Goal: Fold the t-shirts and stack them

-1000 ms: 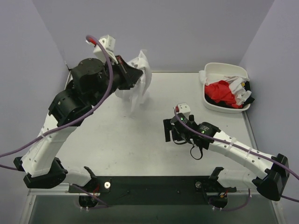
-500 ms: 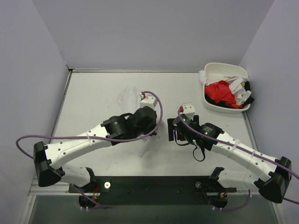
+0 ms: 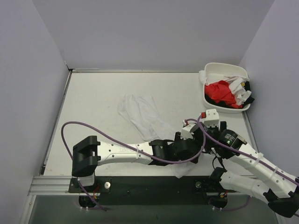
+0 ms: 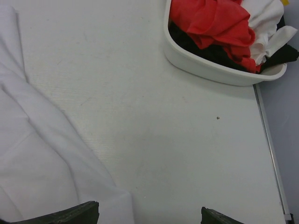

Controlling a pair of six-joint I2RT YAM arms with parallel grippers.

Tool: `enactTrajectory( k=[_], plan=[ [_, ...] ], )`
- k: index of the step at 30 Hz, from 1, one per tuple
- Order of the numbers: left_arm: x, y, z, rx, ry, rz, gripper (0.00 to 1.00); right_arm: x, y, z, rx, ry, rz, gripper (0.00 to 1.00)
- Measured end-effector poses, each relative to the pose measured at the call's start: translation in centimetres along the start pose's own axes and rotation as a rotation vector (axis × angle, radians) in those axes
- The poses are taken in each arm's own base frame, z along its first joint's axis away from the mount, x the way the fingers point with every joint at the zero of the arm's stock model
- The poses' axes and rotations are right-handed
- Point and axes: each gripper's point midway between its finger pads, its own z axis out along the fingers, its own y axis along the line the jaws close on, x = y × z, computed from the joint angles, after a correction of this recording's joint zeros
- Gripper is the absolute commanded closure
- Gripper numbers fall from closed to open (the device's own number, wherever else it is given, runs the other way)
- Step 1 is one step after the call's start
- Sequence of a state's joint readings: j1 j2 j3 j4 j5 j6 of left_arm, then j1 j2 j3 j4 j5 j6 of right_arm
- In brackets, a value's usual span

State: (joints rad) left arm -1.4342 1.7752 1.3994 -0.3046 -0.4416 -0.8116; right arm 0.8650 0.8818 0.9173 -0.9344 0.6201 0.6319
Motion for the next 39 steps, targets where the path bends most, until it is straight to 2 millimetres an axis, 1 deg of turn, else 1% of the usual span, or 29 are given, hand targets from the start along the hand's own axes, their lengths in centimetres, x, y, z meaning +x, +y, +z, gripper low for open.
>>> enactTrajectory(
  k=[1, 3, 5, 6, 8, 10, 12, 15, 17, 18, 19, 21, 22, 23, 25, 27, 28, 30, 32, 36, 39],
  plan=[
    [-0.2, -0.4, 0.0, 0.012, -0.01, -0.003, 0.07, 0.0, -0.2, -0.1, 0.0, -0.004, 0.005, 0.11],
    [-0.6, -0.4, -0.3, 0.012, -0.025, 0.006, 0.07, -0.3, -0.1, -0.3, -0.006, -0.011, 0.014, 0.11],
    [-1.4, 0.4, -1.2, -0.015, -0.04, 0.031, 0.06, -1.0, 0.4, -0.4, -0.018, -0.021, 0.032, 0.11],
    [-2.0, 1.0, -2.0, -0.035, -0.051, 0.044, 0.06, -1.4, 0.9, -0.4, -0.031, -0.027, 0.042, 0.11],
    [-3.9, 2.4, -4.2, -0.078, -0.081, 0.059, 0.05, -2.3, 2.1, -0.3, -0.056, -0.035, 0.055, 0.11],
    [-6.3, 4.4, -6.9, -0.134, -0.118, 0.062, 0.05, -3.1, 3.7, 0.1, -0.093, -0.042, 0.069, 0.11],
    [-9.2, 6.8, -10.1, -0.187, -0.172, 0.046, 0.05, -3.6, 5.6, 0.5, -0.134, -0.033, 0.072, 0.11],
    [-14.2, 11.2, -14.9, -0.248, -0.288, -0.055, 0.05, -3.9, 8.7, 1.8, -0.179, 0.012, 0.034, 0.11],
    [-17.2, 15.3, -18.0, -0.308, -0.385, -0.151, 0.05, -3.9, 11.2, 3.0, -0.205, 0.057, -0.007, 0.12],
    [-18.0, 17.6, -19.4, -0.349, -0.425, -0.193, 0.06, -3.9, 12.6, 3.6, -0.221, 0.079, -0.024, 0.12],
    [-18.3, 19.8, -20.6, -0.397, -0.456, -0.226, 0.06, -4.0, 13.9, 4.2, -0.236, 0.097, -0.041, 0.12],
    [-17.8, 23.4, -21.9, -0.48, -0.469, -0.264, 0.06, -4.5, 16.7, 5.2, -0.273, 0.13, -0.065, 0.13],
    [-17.2, 25.1, -22.2, -0.524, -0.461, -0.28, 0.06, -4.9, 18.0, 5.7, -0.291, 0.138, -0.073, 0.13],
    [-16.8, 26.1, -22.1, -0.551, -0.449, -0.287, 0.06, -5.3, 19.3, 6.1, -0.311, 0.147, -0.081, 0.13],
    [-15.6, 28.7, -21.5, -0.619, -0.405, -0.314, 0.06, -6.4, 21.8, 6.8, -0.344, 0.152, -0.088, 0.14],
    [-13.9, 30.9, -20.2, -0.668, -0.338, -0.334, 0.06, -7.4, 23.9, 7.5, -0.372, 0.148, -0.096, 0.14],
    [-12.9, 31.9, -19.7, -0.69, -0.301, -0.343, 0.06, -7.8, 24.4, 7.8, -0.376, 0.147, -0.098, 0.16],
    [-11.0, 33.4, -18.7, -0.714, -0.23, -0.362, 0.07, -8.2, 25.8, 8.5, -0.394, 0.152, -0.106, 0.17],
    [-9.9, 34.6, -18.2, -0.725, -0.18, -0.391, 0.07, -8.2, 26.8, 9.0, -0.405, 0.161, -0.115, 0.21],
    [-8.9, 36.3, -17.5, -0.733, -0.124, -0.457, 0.07, -7.2, 27.4, 10.1, -0.402, 0.195, -0.135, 0.32],
    [-8.2, 37.1, -16.9, -0.734, -0.089, -0.486, 0.08, -6.4, 27.6, 10.8, -0.395, 0.217, -0.147, 0.33]
  ],
)
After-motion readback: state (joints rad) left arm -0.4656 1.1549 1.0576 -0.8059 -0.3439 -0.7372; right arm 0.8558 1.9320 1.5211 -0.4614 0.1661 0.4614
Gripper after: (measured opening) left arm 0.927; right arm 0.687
